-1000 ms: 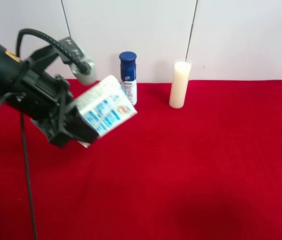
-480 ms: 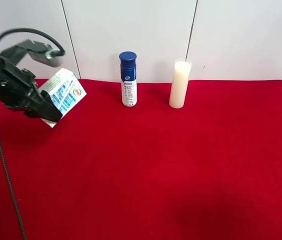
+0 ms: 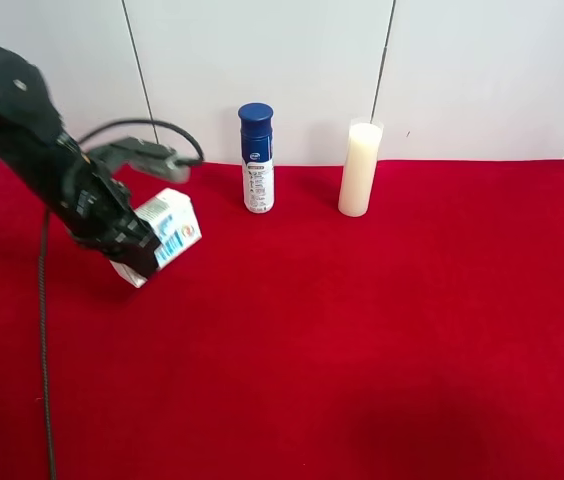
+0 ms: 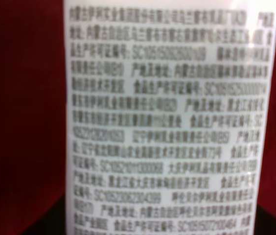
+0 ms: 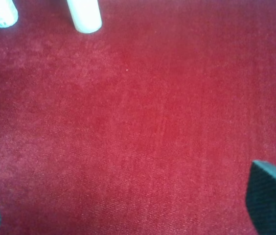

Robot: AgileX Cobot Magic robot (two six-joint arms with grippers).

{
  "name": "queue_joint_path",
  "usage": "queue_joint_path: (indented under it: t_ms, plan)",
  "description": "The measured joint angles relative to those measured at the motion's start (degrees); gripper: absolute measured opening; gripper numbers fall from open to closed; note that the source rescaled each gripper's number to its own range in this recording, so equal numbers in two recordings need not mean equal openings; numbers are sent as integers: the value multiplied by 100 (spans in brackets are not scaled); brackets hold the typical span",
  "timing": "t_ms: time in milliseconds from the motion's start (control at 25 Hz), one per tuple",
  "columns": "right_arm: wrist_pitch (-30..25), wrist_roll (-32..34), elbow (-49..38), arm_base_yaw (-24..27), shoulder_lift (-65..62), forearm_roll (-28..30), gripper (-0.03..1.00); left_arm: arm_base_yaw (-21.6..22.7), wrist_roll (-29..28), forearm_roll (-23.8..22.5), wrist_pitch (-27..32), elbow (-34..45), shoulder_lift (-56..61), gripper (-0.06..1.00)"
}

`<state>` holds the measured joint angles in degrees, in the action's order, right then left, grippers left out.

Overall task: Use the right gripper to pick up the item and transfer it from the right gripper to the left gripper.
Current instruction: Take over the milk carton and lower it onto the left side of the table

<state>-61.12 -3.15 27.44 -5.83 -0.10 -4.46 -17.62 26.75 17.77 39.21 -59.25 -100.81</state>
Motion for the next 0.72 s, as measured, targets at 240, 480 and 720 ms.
queue_joint_path:
  t_ms: [240,480,720]
  plan:
    - [0,0,0,0,0,0,100,-421,-272,-307,-608,0,-452,0]
    - [0,0,0,0,0,0,100,-531,-272,-329,-820,0,-510,0]
    - [0,0,0,0,0,0,100,-531,-272,-329,-833,0,-510,13]
